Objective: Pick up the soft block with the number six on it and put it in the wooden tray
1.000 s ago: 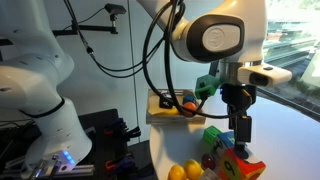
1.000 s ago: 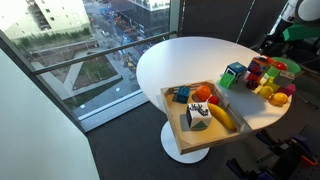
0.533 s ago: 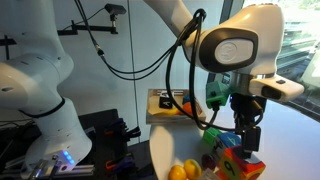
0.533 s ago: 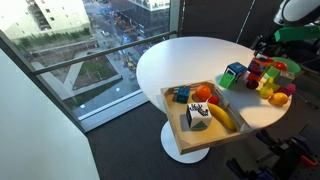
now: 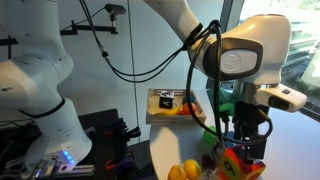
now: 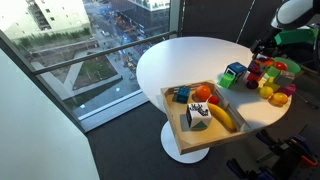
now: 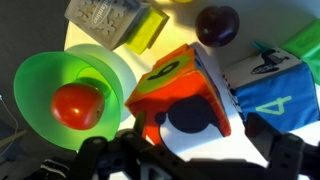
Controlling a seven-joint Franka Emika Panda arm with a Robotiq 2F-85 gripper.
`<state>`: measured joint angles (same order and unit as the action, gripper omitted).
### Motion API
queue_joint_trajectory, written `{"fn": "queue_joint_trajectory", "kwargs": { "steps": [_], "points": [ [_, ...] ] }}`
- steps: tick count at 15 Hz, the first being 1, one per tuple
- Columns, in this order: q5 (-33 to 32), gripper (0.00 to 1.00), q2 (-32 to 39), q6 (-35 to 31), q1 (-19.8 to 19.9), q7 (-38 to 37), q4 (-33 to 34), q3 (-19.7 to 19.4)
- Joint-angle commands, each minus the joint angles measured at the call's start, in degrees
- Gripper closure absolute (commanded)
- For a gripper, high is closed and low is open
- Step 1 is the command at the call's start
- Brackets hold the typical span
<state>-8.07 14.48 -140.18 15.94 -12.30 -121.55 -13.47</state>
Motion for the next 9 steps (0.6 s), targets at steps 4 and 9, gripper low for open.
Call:
{"fn": "queue_joint_trajectory", "kwargs": {
  "steps": [4, 9],
  "points": [
    [0.7, 0.0, 1.5, 1.2, -0.1, 5.4, 2.3, -1.5],
    [0.3, 0.0, 2.0, 1.0, 0.0, 6.4, 2.4, -2.3]
  ]
}}
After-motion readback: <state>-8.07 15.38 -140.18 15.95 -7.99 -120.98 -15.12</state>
